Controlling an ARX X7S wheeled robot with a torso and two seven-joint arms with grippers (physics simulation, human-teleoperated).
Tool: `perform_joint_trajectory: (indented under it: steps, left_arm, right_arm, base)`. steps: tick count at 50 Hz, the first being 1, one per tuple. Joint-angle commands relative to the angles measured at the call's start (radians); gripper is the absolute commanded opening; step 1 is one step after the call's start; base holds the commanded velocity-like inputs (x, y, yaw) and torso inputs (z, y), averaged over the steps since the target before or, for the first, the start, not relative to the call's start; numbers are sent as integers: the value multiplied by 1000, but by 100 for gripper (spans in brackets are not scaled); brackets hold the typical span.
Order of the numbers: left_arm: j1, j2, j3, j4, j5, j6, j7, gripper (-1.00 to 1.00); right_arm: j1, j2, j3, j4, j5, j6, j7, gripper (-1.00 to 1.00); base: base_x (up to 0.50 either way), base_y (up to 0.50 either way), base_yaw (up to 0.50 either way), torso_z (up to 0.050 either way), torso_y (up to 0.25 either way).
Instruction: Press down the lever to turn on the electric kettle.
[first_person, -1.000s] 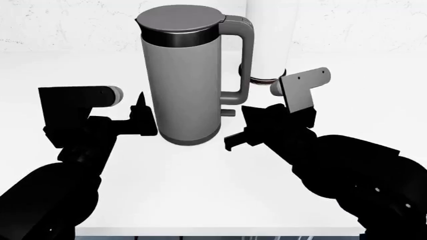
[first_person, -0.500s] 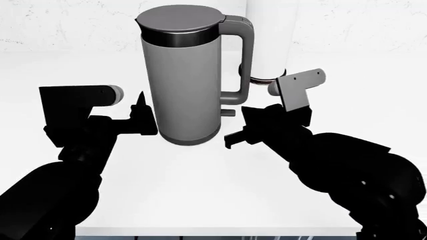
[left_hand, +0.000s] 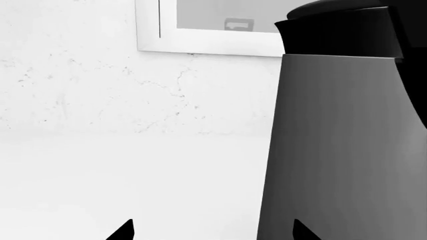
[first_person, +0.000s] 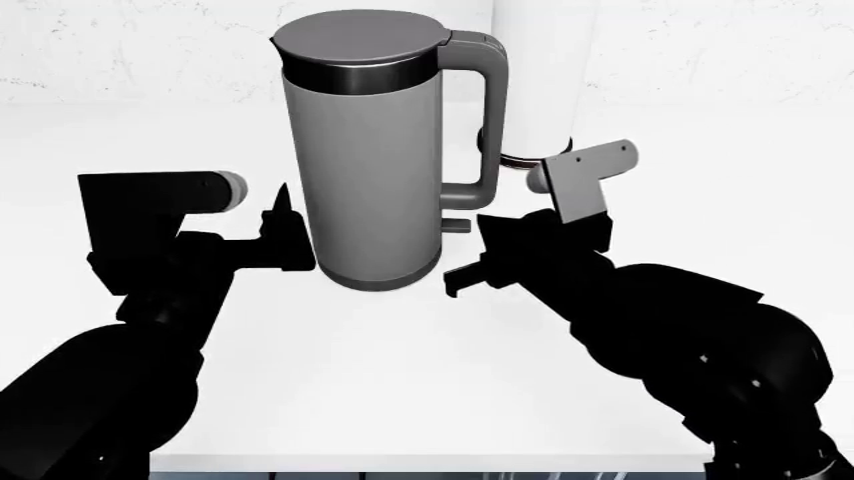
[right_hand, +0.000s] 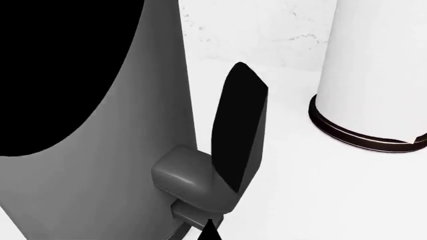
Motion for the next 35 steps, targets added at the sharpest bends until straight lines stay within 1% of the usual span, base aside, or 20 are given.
perform_joint_trajectory:
  steps: [1,35]
  left_arm:
    - [-1,-3,2,-3,-4,4,-4,100]
    - [-7,-9,13,-12,-17,11,-19,100]
  right_arm:
    - [7,-2,-23,34,-25,-27,-21,-100]
    - [38,-13,-80,116,-77,-91,-82,-100]
  base:
    - [0,0,0,0,0]
    - [0,0,0,0,0]
